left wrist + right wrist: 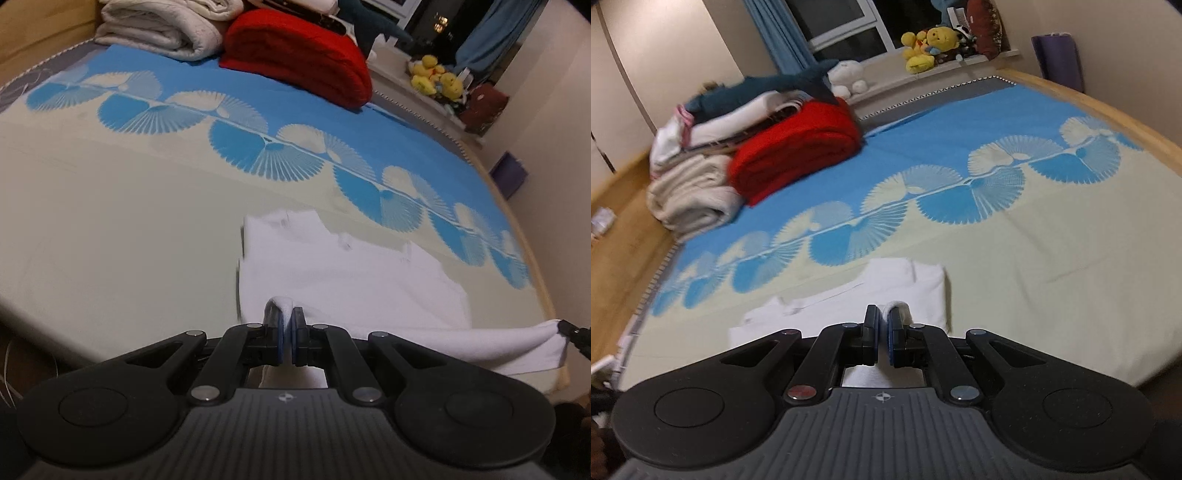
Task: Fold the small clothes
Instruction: 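Open both grippers to release the folded edge, then close both grippers on the folded shirt's edge and lift it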
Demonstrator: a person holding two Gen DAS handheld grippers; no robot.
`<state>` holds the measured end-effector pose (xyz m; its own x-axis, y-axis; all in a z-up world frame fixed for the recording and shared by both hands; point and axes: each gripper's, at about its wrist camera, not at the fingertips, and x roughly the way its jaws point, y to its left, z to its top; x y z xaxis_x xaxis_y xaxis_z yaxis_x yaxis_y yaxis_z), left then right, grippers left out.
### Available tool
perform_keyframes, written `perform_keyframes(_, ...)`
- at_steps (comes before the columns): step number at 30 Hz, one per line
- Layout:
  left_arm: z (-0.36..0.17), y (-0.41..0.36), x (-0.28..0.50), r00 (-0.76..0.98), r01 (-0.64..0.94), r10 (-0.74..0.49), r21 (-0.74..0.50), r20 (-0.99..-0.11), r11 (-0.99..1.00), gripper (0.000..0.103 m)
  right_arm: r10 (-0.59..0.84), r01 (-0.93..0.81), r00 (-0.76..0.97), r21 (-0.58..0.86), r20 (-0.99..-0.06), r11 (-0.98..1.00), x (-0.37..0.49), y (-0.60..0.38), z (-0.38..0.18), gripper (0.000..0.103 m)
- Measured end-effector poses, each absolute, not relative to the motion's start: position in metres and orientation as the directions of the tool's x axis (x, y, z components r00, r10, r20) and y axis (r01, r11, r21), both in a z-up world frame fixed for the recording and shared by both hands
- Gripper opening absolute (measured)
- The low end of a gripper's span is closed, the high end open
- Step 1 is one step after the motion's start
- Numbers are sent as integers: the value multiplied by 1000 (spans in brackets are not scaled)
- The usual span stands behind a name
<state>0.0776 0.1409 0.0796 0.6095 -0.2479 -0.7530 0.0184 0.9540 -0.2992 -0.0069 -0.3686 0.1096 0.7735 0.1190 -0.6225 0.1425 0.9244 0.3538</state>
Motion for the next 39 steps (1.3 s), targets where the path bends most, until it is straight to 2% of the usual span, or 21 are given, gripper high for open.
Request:
perform_keyframes(3,62,134,139,583,16,-207,-244,-785,970,5,101,174,740,333,-665,927,47,-371,94,4)
perform_keyframes(6,39,139,183,533,30,-208,-227,-820,973,12,66,204,698,287,-713,936,92,-371,72,6)
perform_keyframes(7,33,145,191,535,18,-173,-194,-827,981,18,9,240,673,230,-739,943,105,-372,65,10)
perform_keyframes(9,24,161,194,550,-11,-154,-192,-821,981,23,-76,295,652,160,-754,942,116,-378,59,18)
perform_keyframes(10,17,172,196,529,-50,-167,-227,-832,973,23,-84,308,661,167,-746,937,117,-385,59,24)
perform_keyframes(11,13,181,197,510,-80,-195,-272,-838,959,23,-75,308,671,185,-738,933,115,-391,58,26)
perform_keyframes(13,13,190,196,514,-61,-235,-309,-825,949,28,-62,304,677,202,-734,931,107,-404,53,26)
perform_keyframes(15,9,190,195,496,-26,-211,-258,-842,966,36,-51,333,652,226,-756,915,103,-414,47,26)
perform_keyframes(17,-2,189,193,442,-9,-182,-208,-878,978,37,-23,310,648,235,-762,921,101,-417,42,26)
perform_keyframes(20,-13,189,190,383,22,-173,-178,-907,984,39,-26,240,611,154,-791,959,106,-408,32,26)
perform_keyframes(21,-15,188,189,375,30,-168,-169,-912,985,45,-27,210,600,125,-800,970,108,-403,28,26)
perform_keyframes(22,-18,187,189,356,27,-174,-176,-918,984,56,-24,186,589,106,-808,977,111,-399,26,26)
perform_keyframes(24,-22,190,191,306,3,-248,-259,-919,966,63,-1,158,570,108,-822,981,115,-395,21,26)
perform_keyframes(26,-22,193,195,292,-24,-312,-333,-904,943,63,47,141,560,152,-827,978,122,-394,18,27)
perform_keyframes(29,-22,192,205,298,-49,-373,-404,-879,913,63,112,123,562,217,-819,968,135,-391,13,36)
perform_keyframes(33,-32,183,221,292,-55,-424,-457,-858,888,60,205,123,538,316,-818,941,156,-390,-1,43)
perform_keyframes(35,-37,179,223,291,-46,-458,-491,-840,870,50,236,125,525,349,-818,929,165,-391,-10,43)
perform_keyframes(38,-42,169,232,275,-29,-444,-469,-853,883,21,277,106,493,373,-825,922,172,-390,-23,41)
perform_keyframes(39,-41,164,236,266,-1,-436,-452,-860,892,6,302,80,481,385,-823,919,173,-389,-25,25)
